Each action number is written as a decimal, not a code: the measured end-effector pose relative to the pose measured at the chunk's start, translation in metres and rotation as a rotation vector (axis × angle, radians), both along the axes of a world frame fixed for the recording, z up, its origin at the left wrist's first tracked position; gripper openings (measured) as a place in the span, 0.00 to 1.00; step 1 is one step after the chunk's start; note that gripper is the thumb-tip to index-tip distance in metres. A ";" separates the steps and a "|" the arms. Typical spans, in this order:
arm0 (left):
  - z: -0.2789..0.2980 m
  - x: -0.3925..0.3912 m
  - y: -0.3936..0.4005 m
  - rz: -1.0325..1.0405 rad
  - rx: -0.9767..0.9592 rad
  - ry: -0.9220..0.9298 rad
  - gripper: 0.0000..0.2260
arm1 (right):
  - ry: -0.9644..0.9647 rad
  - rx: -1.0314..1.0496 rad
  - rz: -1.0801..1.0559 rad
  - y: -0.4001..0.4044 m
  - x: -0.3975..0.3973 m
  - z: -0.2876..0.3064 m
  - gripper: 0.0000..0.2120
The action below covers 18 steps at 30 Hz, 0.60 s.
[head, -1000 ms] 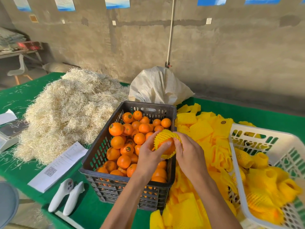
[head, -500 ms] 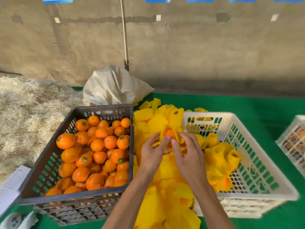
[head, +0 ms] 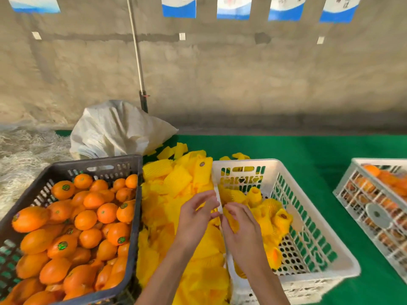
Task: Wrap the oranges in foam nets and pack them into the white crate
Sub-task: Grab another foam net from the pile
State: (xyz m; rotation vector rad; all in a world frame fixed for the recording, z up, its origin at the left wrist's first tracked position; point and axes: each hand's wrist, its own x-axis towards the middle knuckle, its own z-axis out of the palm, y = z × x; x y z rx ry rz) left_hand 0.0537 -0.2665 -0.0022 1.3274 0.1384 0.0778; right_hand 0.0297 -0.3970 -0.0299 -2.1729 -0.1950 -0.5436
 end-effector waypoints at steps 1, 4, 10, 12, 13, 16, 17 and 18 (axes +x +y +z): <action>0.000 -0.001 0.010 0.019 0.008 0.011 0.09 | 0.028 -0.018 0.032 0.005 0.002 -0.003 0.11; -0.003 -0.009 0.048 0.087 0.056 0.020 0.09 | 0.240 -0.123 0.131 0.026 0.005 -0.009 0.16; -0.008 -0.036 0.132 0.233 0.099 -0.001 0.10 | 0.474 -0.677 0.113 0.071 0.003 -0.028 0.28; -0.011 -0.049 0.159 0.286 0.103 0.008 0.10 | 0.500 -0.829 0.008 0.081 -0.001 -0.029 0.26; -0.013 -0.054 0.172 0.315 0.108 0.013 0.10 | 0.517 -0.865 -0.036 0.084 -0.002 -0.029 0.23; -0.019 -0.069 0.206 0.387 0.116 0.048 0.09 | 0.555 -0.874 -0.085 0.093 -0.001 -0.027 0.16; -0.022 -0.072 0.215 0.401 0.113 0.067 0.09 | 0.541 -0.850 -0.087 0.096 0.000 -0.025 0.14; -0.025 -0.074 0.224 0.409 0.116 0.091 0.08 | 0.510 -0.817 -0.086 0.100 -0.001 -0.021 0.13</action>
